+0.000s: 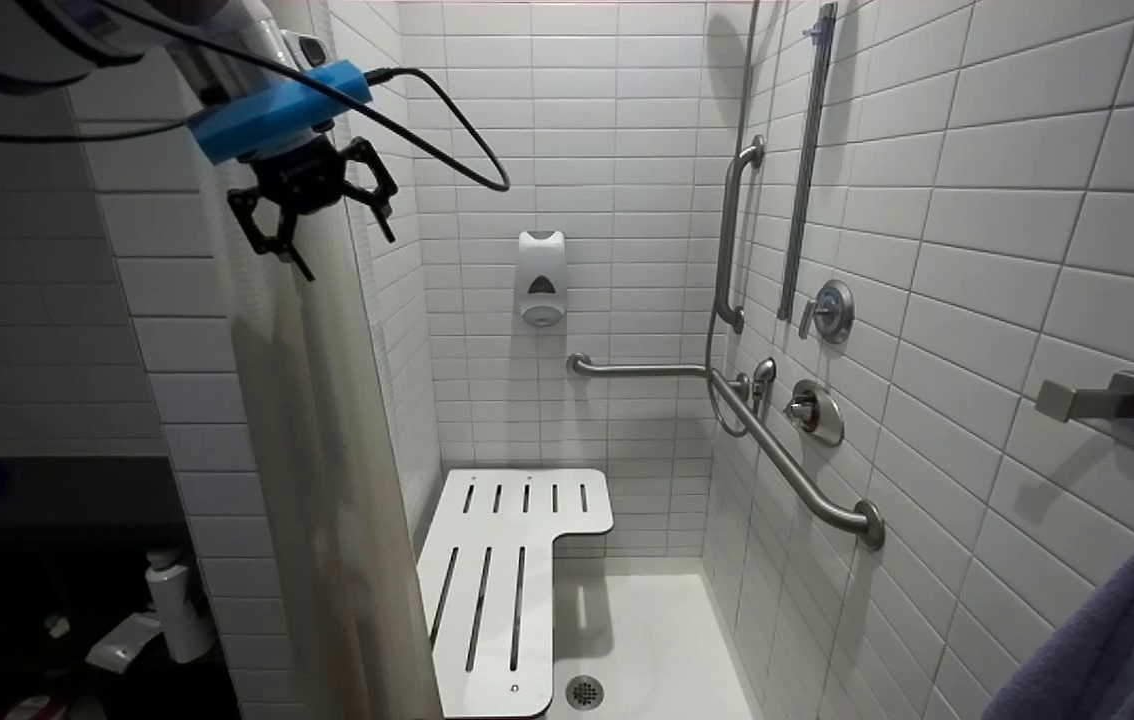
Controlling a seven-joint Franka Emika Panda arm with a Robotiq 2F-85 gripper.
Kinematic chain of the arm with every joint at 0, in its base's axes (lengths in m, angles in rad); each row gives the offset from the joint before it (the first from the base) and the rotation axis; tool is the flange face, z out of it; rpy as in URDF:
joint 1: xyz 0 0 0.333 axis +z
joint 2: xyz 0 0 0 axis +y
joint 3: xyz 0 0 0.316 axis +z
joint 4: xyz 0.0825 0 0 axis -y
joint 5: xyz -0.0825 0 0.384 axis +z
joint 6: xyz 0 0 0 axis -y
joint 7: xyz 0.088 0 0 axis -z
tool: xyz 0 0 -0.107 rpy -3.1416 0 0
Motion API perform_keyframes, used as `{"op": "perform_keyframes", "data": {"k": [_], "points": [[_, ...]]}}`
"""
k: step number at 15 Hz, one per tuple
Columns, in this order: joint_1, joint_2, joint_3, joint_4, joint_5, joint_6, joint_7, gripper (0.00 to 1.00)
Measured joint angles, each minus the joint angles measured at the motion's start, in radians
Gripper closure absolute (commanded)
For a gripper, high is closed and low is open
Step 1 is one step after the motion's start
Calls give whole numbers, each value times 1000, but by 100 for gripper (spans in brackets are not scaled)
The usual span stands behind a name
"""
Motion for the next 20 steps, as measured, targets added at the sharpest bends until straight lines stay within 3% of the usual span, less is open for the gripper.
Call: {"op": "perform_keyframes", "data": {"k": [10, 20], "points": [[14, 50, -12, 74, 88, -59, -142, 0], [14, 87, -12, 164, 92, -161, -214, 0]]}}
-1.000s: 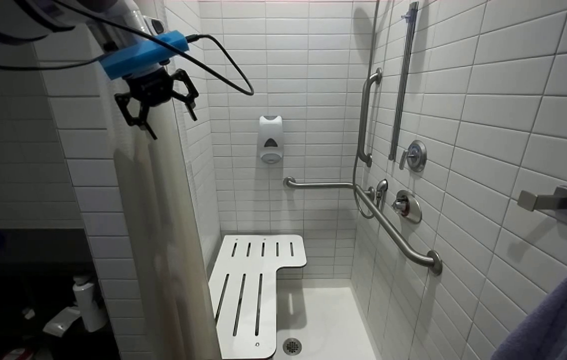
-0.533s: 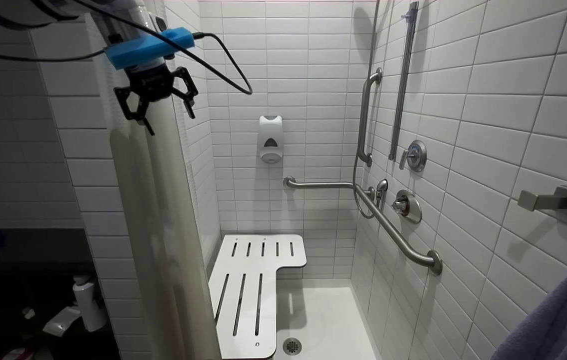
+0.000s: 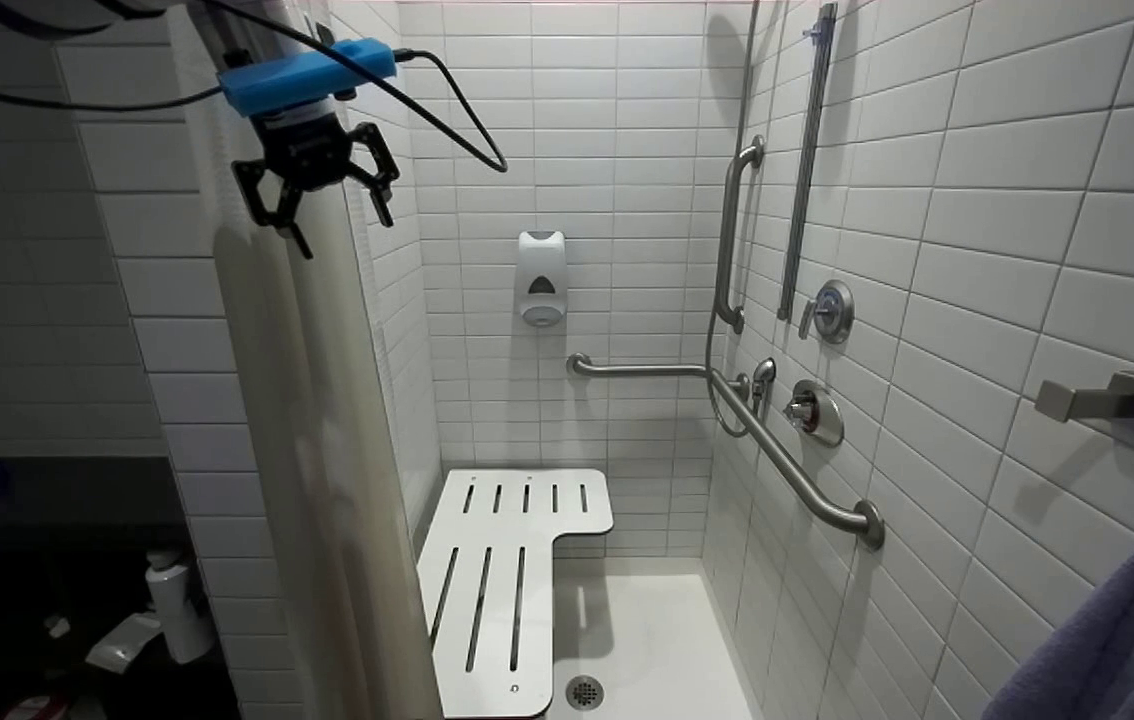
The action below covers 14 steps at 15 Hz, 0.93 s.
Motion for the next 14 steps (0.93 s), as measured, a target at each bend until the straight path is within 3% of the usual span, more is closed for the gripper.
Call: {"op": "perform_keyframes", "data": {"k": [3, 5, 13, 14], "points": [[0, 7, 1, 5, 0, 12, -7, 0], [1, 7, 2, -1, 0, 79, -19, 0], [50, -12, -17, -141, 32, 588, -189, 0], [69, -14, -28, -163, 57, 651, -229, 4]]}}
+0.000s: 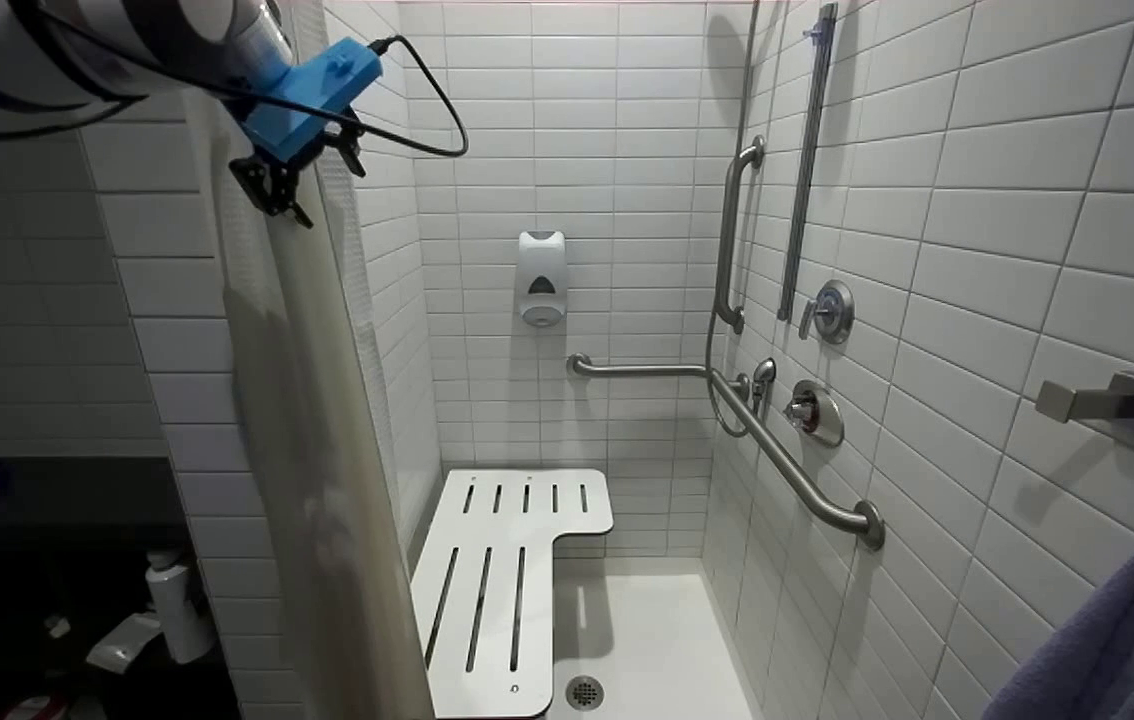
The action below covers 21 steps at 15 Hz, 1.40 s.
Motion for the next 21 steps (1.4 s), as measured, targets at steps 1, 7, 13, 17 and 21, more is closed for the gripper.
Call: {"op": "perform_keyframes", "data": {"k": [1, 7, 13, 17, 21], "points": [[25, -1, -16, -21, 33, 54, -43, 27], [36, -2, -22, -70, 71, 77, -32, 60], [-62, -25, 56, -73, -11, -74, 174, 100], [-62, -43, 66, -72, -24, -133, 236, 82], [-62, -56, 68, -72, -27, -179, 266, 97]]}}
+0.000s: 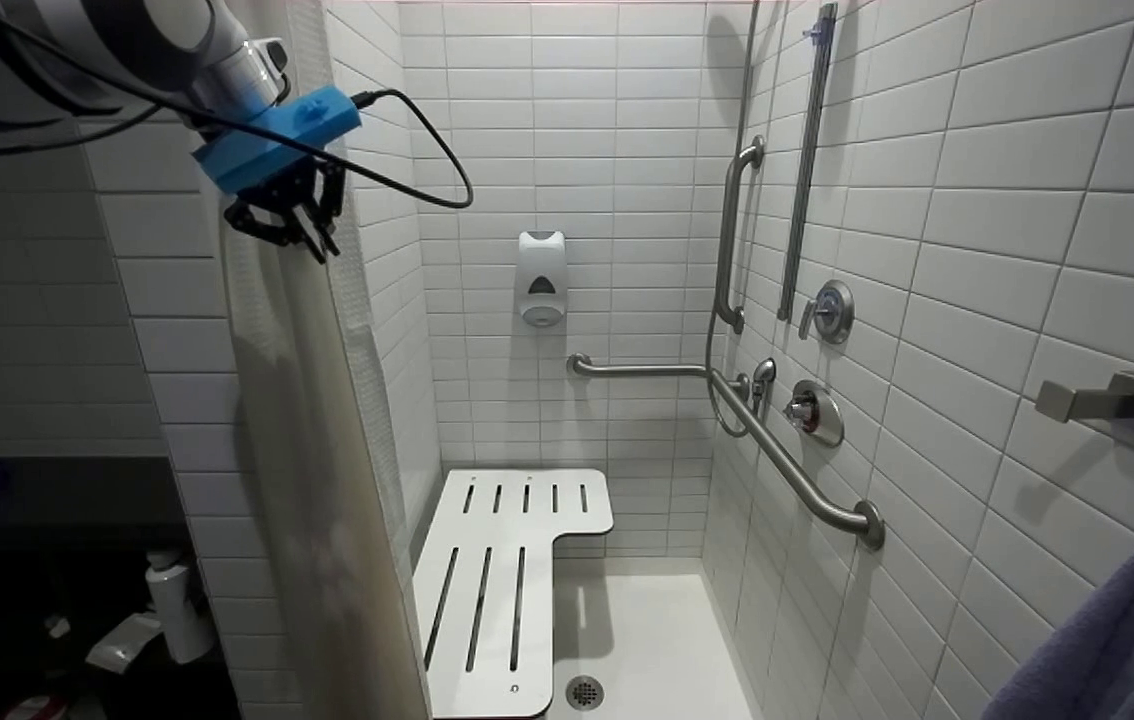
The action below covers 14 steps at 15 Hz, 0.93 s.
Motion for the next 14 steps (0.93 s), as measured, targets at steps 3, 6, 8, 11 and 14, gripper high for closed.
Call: {"op": "perform_keyframes", "data": {"k": [3, 6, 8, 11, 14], "points": [[0, -6, -1, 0, 0, -44, 22, 100], [-7, -12, -7, 0, 0, -91, 46, 100], [-15, -16, -12, 0, 0, -115, 56, 100], [-26, -25, -20, 0, 0, -154, 71, 94], [-31, -32, -26, 0, 0, -185, 83, 74]]}}
